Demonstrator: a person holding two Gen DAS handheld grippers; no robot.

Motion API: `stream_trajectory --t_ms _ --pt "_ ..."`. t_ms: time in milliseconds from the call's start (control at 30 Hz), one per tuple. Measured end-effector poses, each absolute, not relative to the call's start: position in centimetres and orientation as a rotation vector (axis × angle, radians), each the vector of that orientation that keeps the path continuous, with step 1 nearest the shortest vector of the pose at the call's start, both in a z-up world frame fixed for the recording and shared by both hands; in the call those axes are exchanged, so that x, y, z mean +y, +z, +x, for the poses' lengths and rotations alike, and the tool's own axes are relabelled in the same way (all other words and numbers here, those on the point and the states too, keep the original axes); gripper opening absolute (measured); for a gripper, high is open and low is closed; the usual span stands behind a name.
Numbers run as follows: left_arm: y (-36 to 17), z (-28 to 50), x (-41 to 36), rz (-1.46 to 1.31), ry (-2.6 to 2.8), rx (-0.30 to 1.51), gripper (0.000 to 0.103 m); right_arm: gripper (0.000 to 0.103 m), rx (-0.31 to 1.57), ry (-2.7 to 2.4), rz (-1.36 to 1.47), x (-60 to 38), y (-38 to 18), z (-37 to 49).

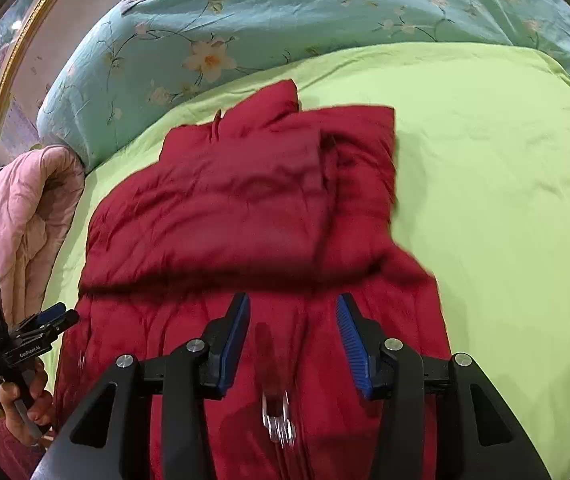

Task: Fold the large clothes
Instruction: 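Grasp the jacket hem with the left tool while the right tool grasps it too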

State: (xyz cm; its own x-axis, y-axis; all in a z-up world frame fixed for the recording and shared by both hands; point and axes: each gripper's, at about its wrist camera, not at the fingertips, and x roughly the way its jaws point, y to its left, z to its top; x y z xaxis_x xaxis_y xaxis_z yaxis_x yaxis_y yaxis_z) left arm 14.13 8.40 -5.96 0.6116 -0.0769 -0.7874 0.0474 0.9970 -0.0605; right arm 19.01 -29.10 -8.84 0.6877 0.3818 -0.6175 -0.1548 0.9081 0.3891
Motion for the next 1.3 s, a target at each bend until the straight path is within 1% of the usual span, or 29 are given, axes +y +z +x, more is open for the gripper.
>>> stream_trajectory --t_ms 400,500,667,700,733,767,967,1100,1300 --pt "-7.0 9.3 10.3 -0.079 -0.054 0.955 0.085 0.048 0.770 0.292 0.311 -31.1 -10.2 13.0" --pt "-7.0 8.3 10.2 -0.069 -0.059 0.960 0.085 0.051 0.779 0.283 0.327 -32.2 -10.7 11.7" --pt "-7.4 7.1 10.3 -0.060 -0.059 0.988 0.085 0.051 0.788 0.257 0.321 -33.7 -11.4 9.5" --pt "-7.6 6.8 10.4 -0.059 -0.057 0.996 0.085 0.054 0.789 0.245 0.317 -34.0 -11.5 9.1" --pt "-7.7 6.6 10.5 -0.058 -0.053 1.001 0.085 0.057 0.791 0.233 0.313 -34.2 -11.6 8.8" --pt "-7.8 6.4 10.7 -0.058 -0.049 1.006 0.085 0.057 0.792 0.223 0.313 -34.5 -11.8 8.5" --pt "-8.7 5.1 11.1 -0.062 -0.055 1.049 0.085 0.057 0.831 0.186 0.333 -35.9 -13.1 7.7" --pt "-9.0 3.8 11.3 -0.060 -0.064 1.064 0.085 0.057 0.875 0.233 0.328 -35.0 -13.8 7.4" --pt "-10.0 2.8 11.1 -0.071 -0.101 1.104 0.085 0.058 0.893 0.280 0.328 -34.2 -14.5 6.0"
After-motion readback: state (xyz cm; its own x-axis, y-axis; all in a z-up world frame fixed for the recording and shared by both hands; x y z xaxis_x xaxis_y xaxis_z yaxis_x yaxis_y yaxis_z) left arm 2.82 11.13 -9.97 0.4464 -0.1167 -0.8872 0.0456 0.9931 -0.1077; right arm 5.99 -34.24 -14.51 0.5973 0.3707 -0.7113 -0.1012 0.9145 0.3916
